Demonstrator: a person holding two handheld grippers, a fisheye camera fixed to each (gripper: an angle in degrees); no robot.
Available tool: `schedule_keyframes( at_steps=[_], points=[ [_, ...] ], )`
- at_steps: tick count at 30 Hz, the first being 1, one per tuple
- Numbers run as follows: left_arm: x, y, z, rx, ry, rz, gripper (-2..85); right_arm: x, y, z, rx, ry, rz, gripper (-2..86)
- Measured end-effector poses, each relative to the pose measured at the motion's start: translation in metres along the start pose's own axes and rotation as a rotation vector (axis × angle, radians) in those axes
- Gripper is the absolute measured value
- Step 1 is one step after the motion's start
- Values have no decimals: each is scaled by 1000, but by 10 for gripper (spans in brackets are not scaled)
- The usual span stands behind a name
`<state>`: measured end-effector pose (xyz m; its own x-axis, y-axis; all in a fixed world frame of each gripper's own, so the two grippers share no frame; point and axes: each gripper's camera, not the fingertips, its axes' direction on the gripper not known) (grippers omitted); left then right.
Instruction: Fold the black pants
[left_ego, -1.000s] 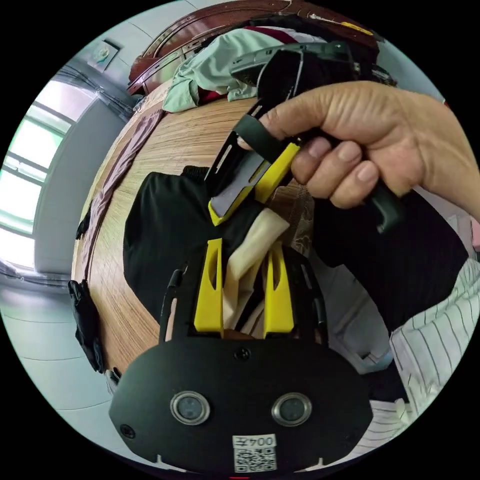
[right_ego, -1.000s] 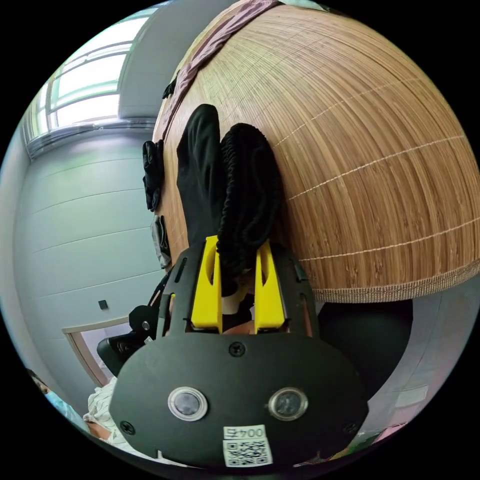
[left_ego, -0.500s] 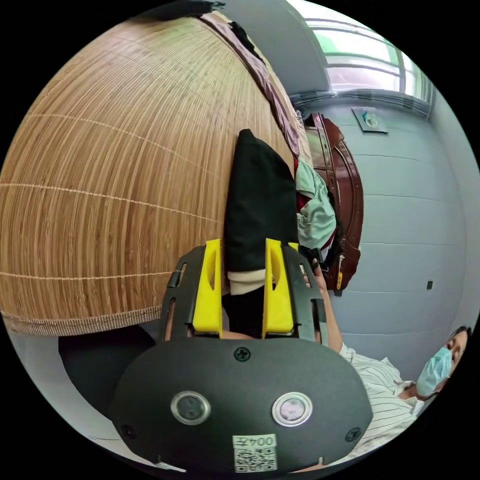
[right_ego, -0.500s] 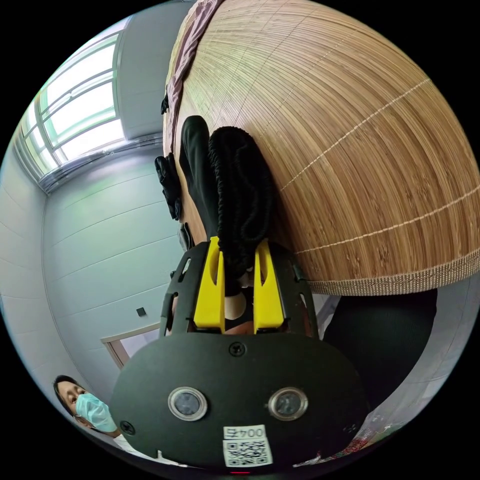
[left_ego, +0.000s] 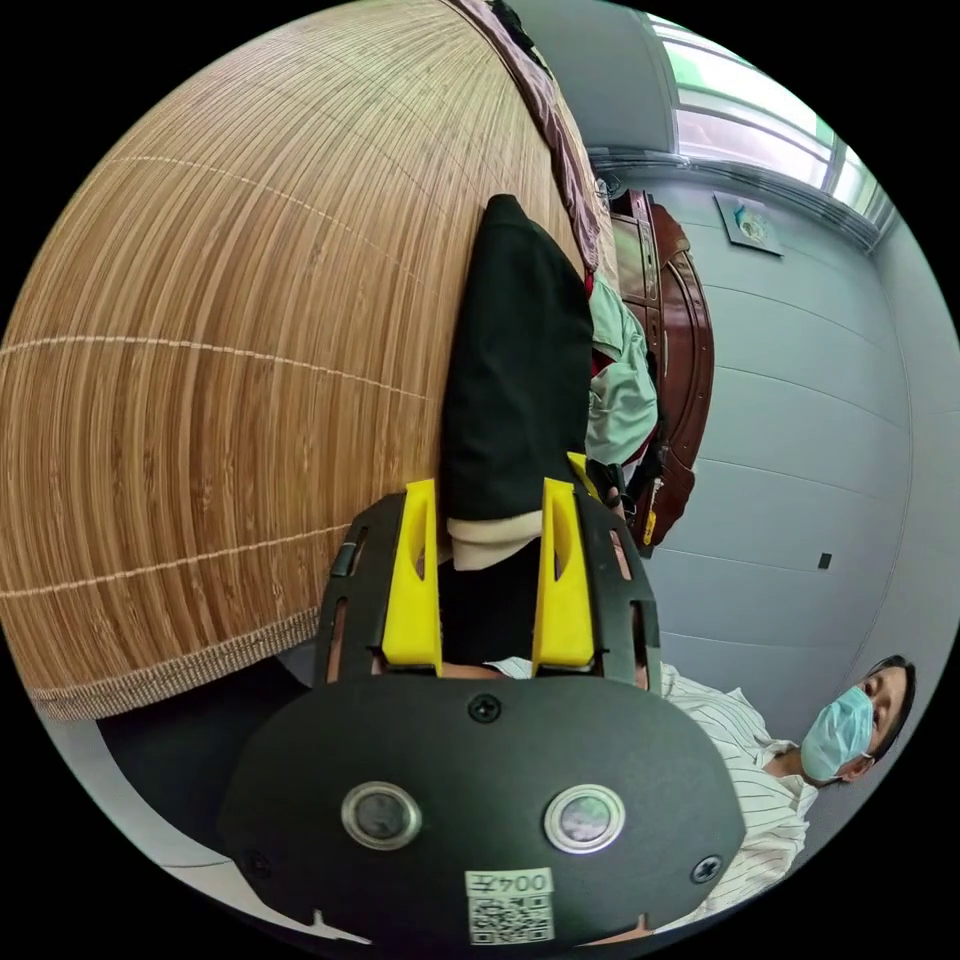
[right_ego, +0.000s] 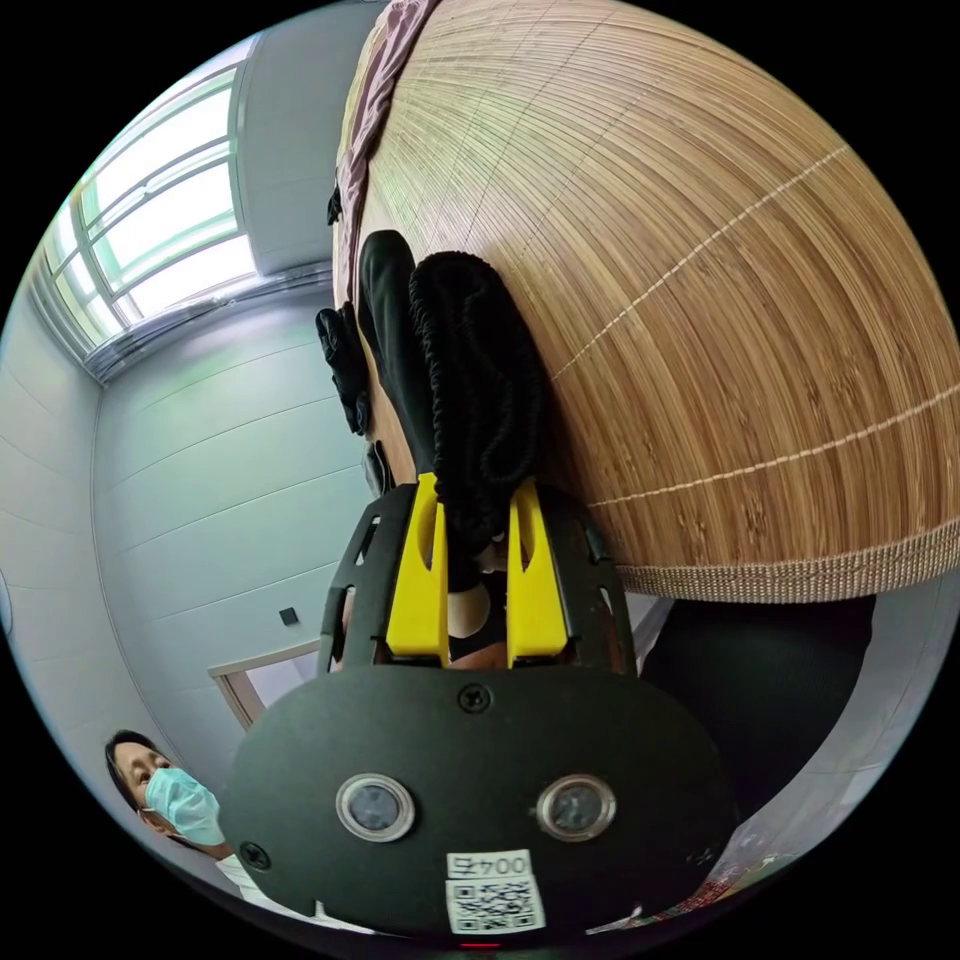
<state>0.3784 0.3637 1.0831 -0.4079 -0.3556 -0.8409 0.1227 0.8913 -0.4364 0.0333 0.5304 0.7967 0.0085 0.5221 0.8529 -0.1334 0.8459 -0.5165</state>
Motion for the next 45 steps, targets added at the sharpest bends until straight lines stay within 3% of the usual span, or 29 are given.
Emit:
schedule_keyframes(
  at_steps=[11, 17, 21, 26, 32, 39, 45],
  points=[
    [-35, -27, 6, -20, 84, 81, 119, 24, -3, 12, -7, -32, -6, 98],
    [-25, -24, 9, 33, -138, 141, 67, 28, 0, 22, 5, -12, -40, 94],
    [18, -8, 7, 76, -358, 232, 60, -20, 16, 34, 35, 277, -191, 77],
    [76, 12, -10, 125, -502, 350, 59, -84, 40, 51, 28, 432, -371, 74],
    [103, 56, -73, 195, -518, 372, 57, -136, 61, 71, -42, 390, -504, 73],
    [52, 79, -212, 306, -299, 184, 57, -211, 50, 164, -222, 307, -569, 74],
    [73, 69, -367, 426, -505, 257, 58, -329, 19, 296, -303, 281, -719, 75]
  ],
)
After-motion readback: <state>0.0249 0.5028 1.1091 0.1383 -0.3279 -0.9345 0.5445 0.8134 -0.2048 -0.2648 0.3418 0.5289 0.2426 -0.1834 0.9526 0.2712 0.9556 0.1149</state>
